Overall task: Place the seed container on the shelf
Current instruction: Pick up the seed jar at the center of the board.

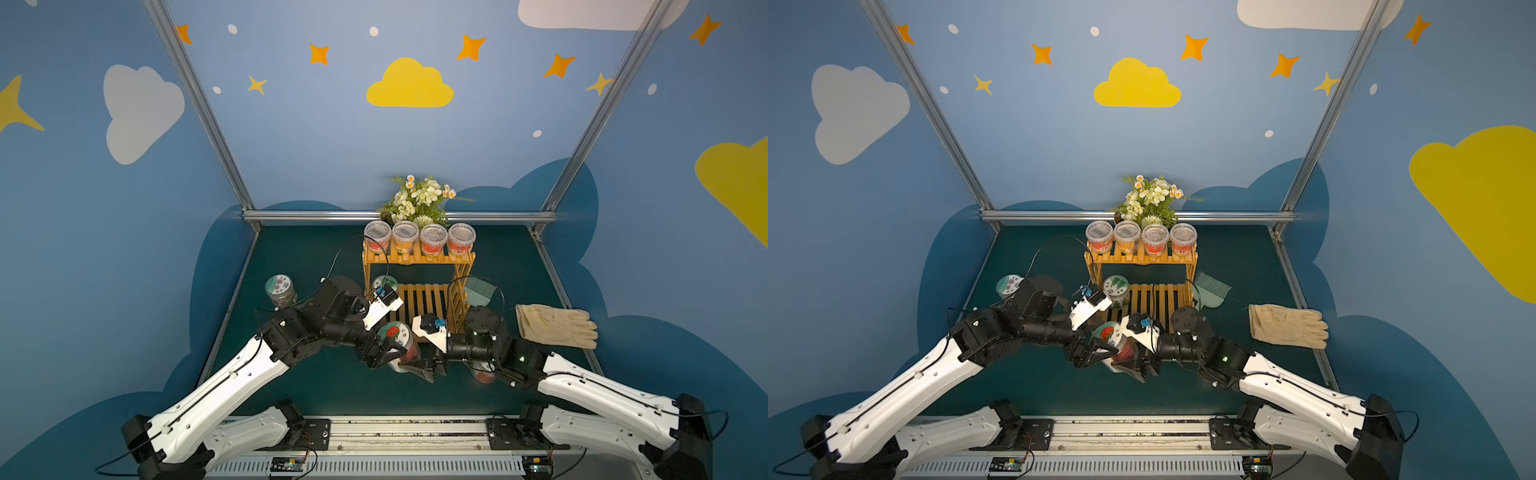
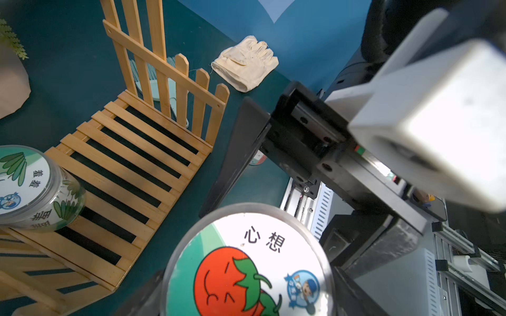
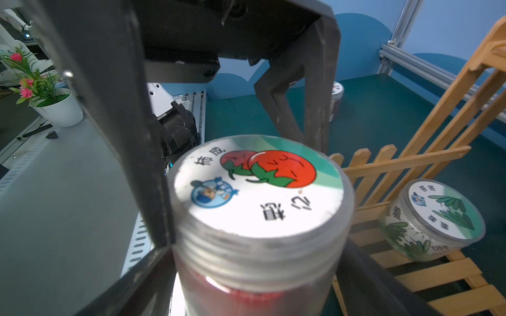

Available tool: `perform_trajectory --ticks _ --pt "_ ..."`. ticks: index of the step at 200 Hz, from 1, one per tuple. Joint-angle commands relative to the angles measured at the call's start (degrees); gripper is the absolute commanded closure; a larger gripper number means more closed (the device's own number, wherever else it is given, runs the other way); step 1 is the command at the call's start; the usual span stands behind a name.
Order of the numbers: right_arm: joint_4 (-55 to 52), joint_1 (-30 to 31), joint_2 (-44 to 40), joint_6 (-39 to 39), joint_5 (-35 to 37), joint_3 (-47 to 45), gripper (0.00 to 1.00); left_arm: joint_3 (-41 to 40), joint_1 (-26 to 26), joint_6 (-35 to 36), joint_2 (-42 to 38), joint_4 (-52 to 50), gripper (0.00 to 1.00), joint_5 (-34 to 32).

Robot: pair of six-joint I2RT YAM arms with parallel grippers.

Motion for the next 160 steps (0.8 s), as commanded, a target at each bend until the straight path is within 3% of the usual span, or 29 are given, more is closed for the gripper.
perform_trajectory --ticks 1,78,139,160 --pt "1.94 -0.01 0.59 0.89 -0.89 1.82 0.09 2.32 -0.18 1.67 -0.10 -0.17 0.34 2.54" --pt "2.47 0.04 3.12 1.78 -3.70 3.07 0.05 4.67 -2.27 3.69 2.06 -3.16 0.35 -0.66" --pt "2.64 0.25 4.03 1.48 -4.78 3.06 0.11 5.72 -3.12 4.59 3.33 -5.24 0.35 -2.67" --pt "1.90 0.32 4.09 1.24 -5.28 3.22 0.06 6.20 -3.34 5.25 3.79 -6.33 0.35 -2.85"
